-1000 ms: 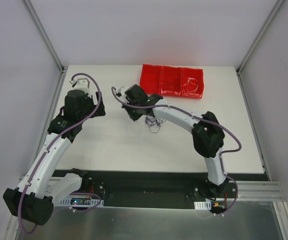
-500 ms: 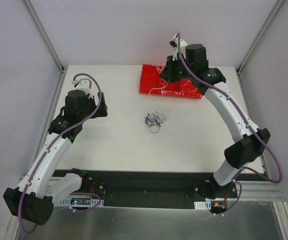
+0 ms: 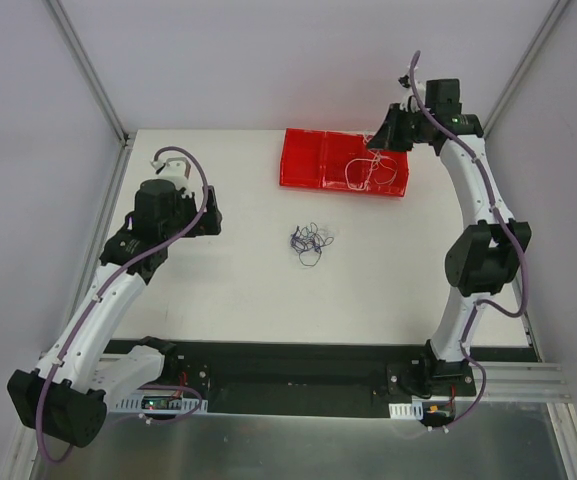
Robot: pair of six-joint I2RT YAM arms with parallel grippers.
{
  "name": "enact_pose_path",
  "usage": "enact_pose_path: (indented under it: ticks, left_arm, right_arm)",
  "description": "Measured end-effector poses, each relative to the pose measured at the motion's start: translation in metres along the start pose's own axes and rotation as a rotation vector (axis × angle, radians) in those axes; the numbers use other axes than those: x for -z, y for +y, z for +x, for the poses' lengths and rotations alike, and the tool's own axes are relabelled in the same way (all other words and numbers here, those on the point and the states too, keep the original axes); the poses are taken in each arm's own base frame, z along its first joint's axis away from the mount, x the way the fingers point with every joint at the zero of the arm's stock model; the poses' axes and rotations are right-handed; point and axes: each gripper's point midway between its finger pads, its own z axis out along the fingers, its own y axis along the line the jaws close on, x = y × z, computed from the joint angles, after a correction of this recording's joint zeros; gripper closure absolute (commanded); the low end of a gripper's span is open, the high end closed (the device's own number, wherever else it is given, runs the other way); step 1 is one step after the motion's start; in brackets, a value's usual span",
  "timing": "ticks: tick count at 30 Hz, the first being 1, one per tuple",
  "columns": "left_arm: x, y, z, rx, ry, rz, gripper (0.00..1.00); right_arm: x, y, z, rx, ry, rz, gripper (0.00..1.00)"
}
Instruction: Untangle the cables
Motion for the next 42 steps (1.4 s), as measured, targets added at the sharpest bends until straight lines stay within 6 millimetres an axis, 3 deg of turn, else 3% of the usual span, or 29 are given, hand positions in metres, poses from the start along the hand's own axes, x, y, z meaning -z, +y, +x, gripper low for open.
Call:
enact_pose_path:
  ticks: [7,12,18,23,31,35,42]
  left_arm:
    - [-0.008,0.000,0.005,-0.003,0.025,-0.003,0.01]
    - [-0.015,0.001,0.010,-0.005,0.050,-0.010,0.01]
    - [-0.022,0.001,0.015,-0.007,0.076,-0.015,0.01]
    - [-0.027,0.002,0.020,-0.008,0.099,-0.017,0.01]
    - [-0.033,0.003,0.025,-0.009,0.121,-0.023,0.01]
    - [-0.034,0.003,0.026,-0.009,0.127,-0.024,0.01]
    - [-0.034,0.003,0.027,-0.009,0.128,-0.025,0.01]
  right_arm:
    - [-0.019,-0.069,-0.001,-0.141,0.042,-0.041,0.99]
    - [-0.044,-0.120,0.006,-0.234,0.072,-0.054,0.99]
    - [-0.067,-0.162,0.009,-0.278,0.070,-0.047,0.99]
    - [-0.076,-0.185,0.005,-0.246,0.040,0.000,0.99]
    - [-0.085,-0.226,0.002,-0.095,0.003,0.223,0.99]
    - [-0.094,-0.233,-0.004,0.026,-0.011,0.332,0.99]
    - [-0.128,-0.229,0.001,0.261,-0.001,0.564,0.99]
